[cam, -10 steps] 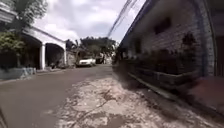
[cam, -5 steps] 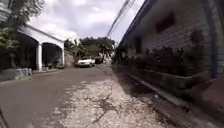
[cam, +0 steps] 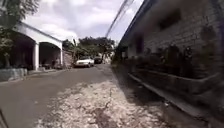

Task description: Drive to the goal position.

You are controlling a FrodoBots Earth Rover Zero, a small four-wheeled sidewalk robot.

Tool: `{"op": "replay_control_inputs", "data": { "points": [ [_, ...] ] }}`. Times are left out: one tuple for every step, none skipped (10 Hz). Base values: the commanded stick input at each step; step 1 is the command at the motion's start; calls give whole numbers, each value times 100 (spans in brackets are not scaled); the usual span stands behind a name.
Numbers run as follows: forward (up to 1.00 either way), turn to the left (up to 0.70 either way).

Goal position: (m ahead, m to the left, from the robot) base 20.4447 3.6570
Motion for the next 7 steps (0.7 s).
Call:
{"op": "replay_control_inputs", "data": {
  "points": [
    [70, 0],
    [70, 0],
    [70, 0],
    [70, 0],
    [70, 0],
    [70, 0],
    [66, 0]
  ]
}}
